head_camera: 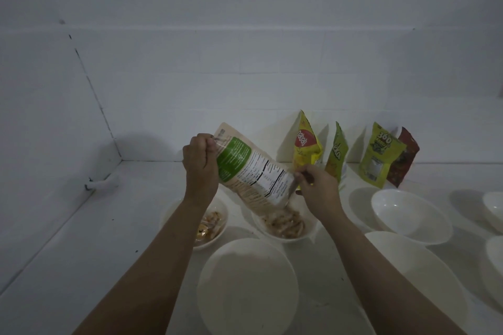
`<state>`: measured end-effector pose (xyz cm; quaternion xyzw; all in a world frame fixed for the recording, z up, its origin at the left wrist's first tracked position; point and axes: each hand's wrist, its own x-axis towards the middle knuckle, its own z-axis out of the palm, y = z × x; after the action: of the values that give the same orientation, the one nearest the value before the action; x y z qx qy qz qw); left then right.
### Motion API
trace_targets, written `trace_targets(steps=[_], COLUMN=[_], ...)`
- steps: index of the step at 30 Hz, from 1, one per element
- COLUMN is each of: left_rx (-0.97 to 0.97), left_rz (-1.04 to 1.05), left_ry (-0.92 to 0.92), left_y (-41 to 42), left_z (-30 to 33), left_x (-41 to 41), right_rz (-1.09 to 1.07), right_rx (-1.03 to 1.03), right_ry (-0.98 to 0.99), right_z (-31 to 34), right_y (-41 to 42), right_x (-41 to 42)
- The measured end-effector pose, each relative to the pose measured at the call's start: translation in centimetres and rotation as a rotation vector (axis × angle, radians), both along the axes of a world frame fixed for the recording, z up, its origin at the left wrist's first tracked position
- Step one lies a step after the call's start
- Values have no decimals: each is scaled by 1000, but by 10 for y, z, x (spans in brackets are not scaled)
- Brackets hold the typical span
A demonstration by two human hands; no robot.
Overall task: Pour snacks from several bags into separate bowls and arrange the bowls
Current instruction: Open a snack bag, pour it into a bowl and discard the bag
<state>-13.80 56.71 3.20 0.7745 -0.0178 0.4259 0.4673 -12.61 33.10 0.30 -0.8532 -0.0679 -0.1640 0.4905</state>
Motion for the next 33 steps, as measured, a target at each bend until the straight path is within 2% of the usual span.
trace_targets(steps=[3, 7, 13, 18, 21, 24, 26, 29, 33], left_rx=[-13, 43, 157, 159, -3, -417, -616, -608, -550], left_rz=[5, 27, 21, -46, -135, -331, -489, -677, -653], left_ry=[40, 34, 64, 8, 0, 177, 304, 382, 418], left_y=[-4, -9, -23, -29, -32, -38, -39, -41, -47], left_z=[1, -2, 5, 7, 5, 2, -5, -9, 1], left_x=[-5, -8, -11, -13, -14, -16, -14, -6, 4], right_rz=[-55, 104, 249, 209, 213, 226, 232, 207, 57], right_rx=[-106, -175, 64, 176, 297, 422, 485, 546, 577], right_ry=[-94, -158, -148, -193, -168, -145, -123, -95, -119], right_z=[1, 24, 74, 74, 69, 67, 63, 60, 56], right_y=[3, 27, 71, 76, 68, 51, 43, 36, 20], right_x=[-3, -2, -1, 5, 6, 6, 5, 0, -12])
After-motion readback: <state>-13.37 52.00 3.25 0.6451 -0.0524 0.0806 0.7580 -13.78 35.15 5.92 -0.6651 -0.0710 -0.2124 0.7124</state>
